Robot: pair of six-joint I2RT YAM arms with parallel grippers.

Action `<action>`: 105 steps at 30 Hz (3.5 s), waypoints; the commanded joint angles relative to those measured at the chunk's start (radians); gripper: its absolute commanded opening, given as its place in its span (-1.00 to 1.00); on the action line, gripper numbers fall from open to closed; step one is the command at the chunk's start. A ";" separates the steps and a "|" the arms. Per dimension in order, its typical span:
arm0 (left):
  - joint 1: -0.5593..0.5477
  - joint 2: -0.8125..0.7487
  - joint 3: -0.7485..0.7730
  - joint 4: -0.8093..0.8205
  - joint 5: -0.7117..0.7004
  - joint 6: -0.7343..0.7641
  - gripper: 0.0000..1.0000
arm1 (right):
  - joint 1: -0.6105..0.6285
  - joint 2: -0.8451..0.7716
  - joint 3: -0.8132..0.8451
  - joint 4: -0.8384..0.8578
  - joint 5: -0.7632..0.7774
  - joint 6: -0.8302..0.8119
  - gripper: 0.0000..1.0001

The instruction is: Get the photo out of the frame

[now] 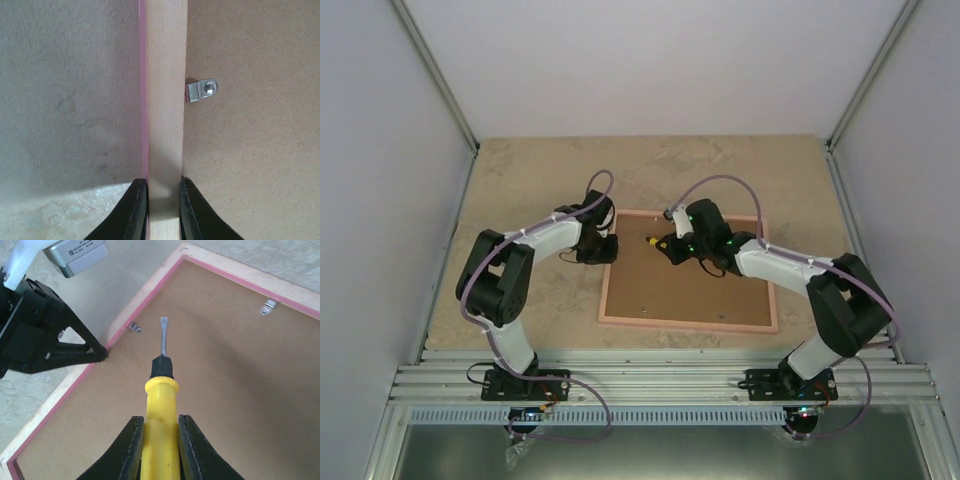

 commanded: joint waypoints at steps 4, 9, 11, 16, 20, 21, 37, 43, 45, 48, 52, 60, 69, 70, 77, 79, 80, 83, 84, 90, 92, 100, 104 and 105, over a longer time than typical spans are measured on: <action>-0.019 -0.057 -0.055 0.022 0.049 -0.042 -0.88 | 0.039 0.114 0.106 0.015 -0.064 -0.012 -0.99; -0.020 -0.066 -0.069 0.022 0.043 -0.040 -0.88 | 0.062 0.190 0.159 -0.002 -0.072 -0.010 -0.99; -0.021 -0.070 -0.074 0.023 0.039 -0.039 -0.88 | 0.069 0.211 0.176 -0.009 -0.072 -0.007 -0.99; -0.021 -0.076 -0.086 0.030 0.036 -0.040 -0.88 | 0.079 0.252 0.211 -0.034 -0.067 0.003 -0.99; -0.021 -0.075 -0.091 0.039 0.039 -0.040 -0.88 | 0.083 0.268 0.220 -0.055 -0.056 0.011 -0.99; -0.021 -0.076 -0.093 0.040 0.040 -0.041 -0.88 | 0.084 0.271 0.223 -0.059 -0.057 0.009 -0.99; -0.021 -0.074 -0.103 0.055 0.031 -0.042 -0.88 | 0.108 0.317 0.288 -0.179 -0.081 -0.033 -0.99; -0.021 -0.076 -0.106 0.059 0.013 -0.047 -0.88 | 0.111 0.300 0.282 -0.223 -0.095 -0.062 -0.99; -0.021 -0.078 -0.108 0.058 0.010 -0.046 -0.88 | 0.113 0.300 0.283 -0.236 -0.098 -0.072 -0.99; -0.021 -0.076 -0.110 0.061 0.004 -0.049 -0.88 | 0.114 0.301 0.287 -0.252 -0.104 -0.084 -0.99; -0.020 -0.075 -0.111 0.061 -0.003 -0.051 -0.88 | 0.116 0.298 0.296 -0.277 -0.110 -0.099 -0.99; -0.020 -0.076 -0.115 0.060 -0.016 -0.054 -0.87 | 0.118 0.288 0.294 -0.321 -0.111 -0.131 -0.99; -0.020 -0.081 -0.117 0.056 -0.043 -0.053 -0.86 | 0.117 0.280 0.306 -0.385 -0.090 -0.161 -0.99; -0.021 -0.080 -0.118 0.057 -0.044 -0.053 -0.87 | 0.117 0.280 0.309 -0.393 -0.086 -0.164 -0.99; -0.021 -0.081 -0.121 0.059 -0.050 -0.052 -0.86 | 0.117 0.274 0.316 -0.441 -0.028 -0.171 -0.99; -0.021 -0.082 -0.121 0.060 -0.053 -0.052 -0.86 | 0.118 0.274 0.319 -0.455 -0.013 -0.178 -0.99; -0.020 -0.082 -0.121 0.061 -0.053 -0.052 -0.86 | 0.118 0.273 0.321 -0.465 -0.005 -0.180 -0.99; -0.021 -0.082 -0.124 0.061 -0.055 -0.053 -0.86 | 0.118 0.274 0.327 -0.483 0.023 -0.182 -0.99; -0.020 -0.082 -0.124 0.061 -0.057 -0.053 -0.86 | 0.117 0.273 0.328 -0.489 0.036 -0.182 -0.99; -0.020 -0.087 -0.133 0.064 -0.060 -0.056 -0.85 | 0.118 0.270 0.333 -0.514 0.103 -0.176 -0.99; -0.020 -0.088 -0.134 0.065 -0.062 -0.056 -0.85 | 0.117 0.269 0.334 -0.519 0.121 -0.179 -0.99; -0.019 -0.095 -0.134 0.066 -0.067 -0.060 -0.83 | 0.118 0.240 0.321 -0.481 0.112 -0.187 -0.99; -0.019 -0.107 -0.125 0.056 -0.078 -0.063 -0.71 | 0.118 0.196 0.283 -0.401 0.040 -0.186 -0.99; -0.019 -0.111 -0.123 0.052 -0.083 -0.063 -0.66 | 0.116 0.184 0.273 -0.382 0.026 -0.183 -0.99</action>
